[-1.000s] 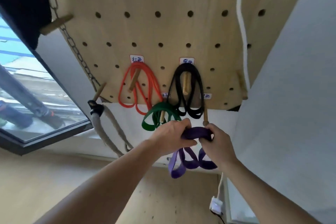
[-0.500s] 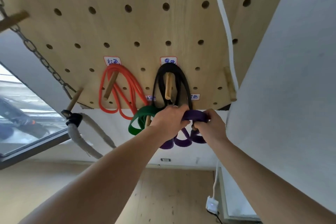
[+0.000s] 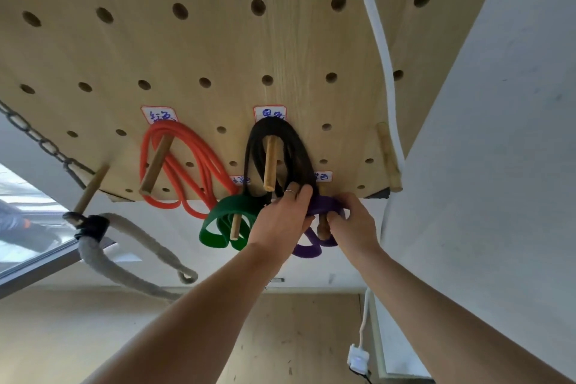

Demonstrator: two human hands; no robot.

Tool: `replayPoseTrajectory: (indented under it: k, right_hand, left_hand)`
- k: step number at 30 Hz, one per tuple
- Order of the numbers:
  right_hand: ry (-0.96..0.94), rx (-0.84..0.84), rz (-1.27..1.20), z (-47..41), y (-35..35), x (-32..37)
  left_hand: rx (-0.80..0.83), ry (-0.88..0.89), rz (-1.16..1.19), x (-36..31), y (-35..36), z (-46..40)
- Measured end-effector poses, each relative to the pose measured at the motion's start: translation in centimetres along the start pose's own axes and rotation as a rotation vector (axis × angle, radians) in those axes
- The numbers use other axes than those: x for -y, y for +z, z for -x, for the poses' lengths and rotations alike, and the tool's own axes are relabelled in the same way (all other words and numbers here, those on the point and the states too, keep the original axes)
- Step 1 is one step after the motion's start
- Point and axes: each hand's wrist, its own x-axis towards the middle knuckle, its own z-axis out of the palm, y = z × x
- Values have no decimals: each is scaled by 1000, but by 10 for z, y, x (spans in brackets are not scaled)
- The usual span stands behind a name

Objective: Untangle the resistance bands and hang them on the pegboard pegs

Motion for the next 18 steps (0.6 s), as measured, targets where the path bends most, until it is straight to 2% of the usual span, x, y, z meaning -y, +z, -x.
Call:
replayPoseTrajectory:
  k: [7,13,18]
  right_hand:
    - [-120,-37,122,0,11,-12]
    - [-143,-77,308,0,8,-21]
    - [-105,25,198,0,11,-20]
  left_hand:
    - [-10,223,-124,2,12,4]
    - [-32,190,-9,-4,12,4]
    - [17,104,92,-6,10,1]
